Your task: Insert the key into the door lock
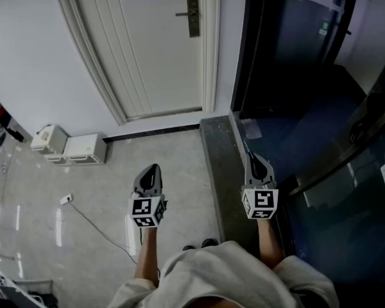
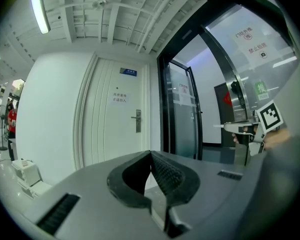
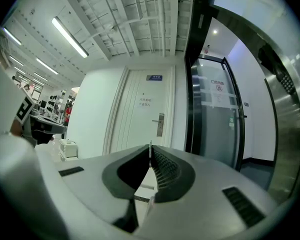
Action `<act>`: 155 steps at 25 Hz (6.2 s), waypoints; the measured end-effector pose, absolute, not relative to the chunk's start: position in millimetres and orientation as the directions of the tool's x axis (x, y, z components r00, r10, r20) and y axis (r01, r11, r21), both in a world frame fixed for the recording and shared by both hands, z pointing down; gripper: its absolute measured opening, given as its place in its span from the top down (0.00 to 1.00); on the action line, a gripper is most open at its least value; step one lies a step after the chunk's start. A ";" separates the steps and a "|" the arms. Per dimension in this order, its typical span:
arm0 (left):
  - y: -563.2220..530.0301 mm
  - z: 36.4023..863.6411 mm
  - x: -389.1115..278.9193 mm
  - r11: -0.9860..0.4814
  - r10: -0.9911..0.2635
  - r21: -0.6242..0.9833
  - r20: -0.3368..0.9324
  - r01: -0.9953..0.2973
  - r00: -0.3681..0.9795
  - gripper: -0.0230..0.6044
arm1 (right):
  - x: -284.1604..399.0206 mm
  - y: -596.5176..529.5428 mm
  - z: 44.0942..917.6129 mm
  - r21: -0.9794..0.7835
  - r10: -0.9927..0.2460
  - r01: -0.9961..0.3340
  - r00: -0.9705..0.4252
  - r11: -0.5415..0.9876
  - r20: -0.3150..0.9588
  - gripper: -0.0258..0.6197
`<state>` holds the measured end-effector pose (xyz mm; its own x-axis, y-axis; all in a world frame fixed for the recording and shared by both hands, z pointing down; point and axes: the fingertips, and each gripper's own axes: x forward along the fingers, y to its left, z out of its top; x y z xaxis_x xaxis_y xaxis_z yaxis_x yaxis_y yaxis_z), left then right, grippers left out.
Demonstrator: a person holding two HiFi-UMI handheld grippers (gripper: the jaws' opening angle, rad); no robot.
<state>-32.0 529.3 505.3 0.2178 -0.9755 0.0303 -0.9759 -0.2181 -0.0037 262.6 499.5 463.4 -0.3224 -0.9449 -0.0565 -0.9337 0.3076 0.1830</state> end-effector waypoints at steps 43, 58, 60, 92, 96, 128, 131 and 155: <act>91.5 494.4 -199.0 -0.316 -0.947 0.055 0.035 -0.947 0.318 0.93 | 69.8 77.9 433.9 0.264 -0.957 -0.923 -0.291 0.281 0.000 0.91; -29.0 515.5 -168.2 -0.355 -0.930 0.051 0.088 -0.934 0.358 0.93 | 87.5 -38.6 464.8 0.231 -0.959 -0.931 -0.281 0.283 0.045 0.91; -57.2 514.2 -163.2 -0.354 -0.930 0.045 0.089 -0.934 0.356 0.93 | 89.8 -65.8 466.0 0.236 -0.956 -0.927 -0.289 0.291 0.044 0.91; -386.2 476.2 -116.2 -0.274 -0.953 0.016 0.130 -0.962 0.274 0.93 | 97.3 -422.1 444.4 0.231 -0.889 -0.860 -0.453 0.455 0.064 0.91; -389.7 480.0 -126.0 -0.283 -0.950 0.024 0.128 -0.959 0.283 0.93 | 87.5 -425.6 452.3 0.232 -0.893 -0.862 -0.443 0.450 0.085 0.91; -394.3 471.9 -146.5 -0.351 -0.931 0.043 0.087 -0.935 0.354 0.93 | 54.1 -446.6 372.7 0.959 -0.943 -0.279 -0.330 0.051 -0.046 0.91; -391.8 472.4 -148.6 -0.350 -0.932 0.044 0.087 -0.936 0.353 0.93 | 48.6 -444.5 377.4 0.977 -0.942 -0.213 -0.333 0.028 -0.046 0.91; -388.3 475.1 -165.2 -0.336 -0.937 0.054 0.081 -0.940 0.339 0.93 | 40.3 -461.9 373.8 0.987 -0.961 -0.161 -0.276 0.022 -0.024 0.91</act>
<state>-165.2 -388.3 475.1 0.3393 -0.9372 0.0810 -0.9404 -0.3358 0.0540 40.3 -461.9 373.8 -0.2757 -0.9609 -0.0237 -0.1612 0.0219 0.9867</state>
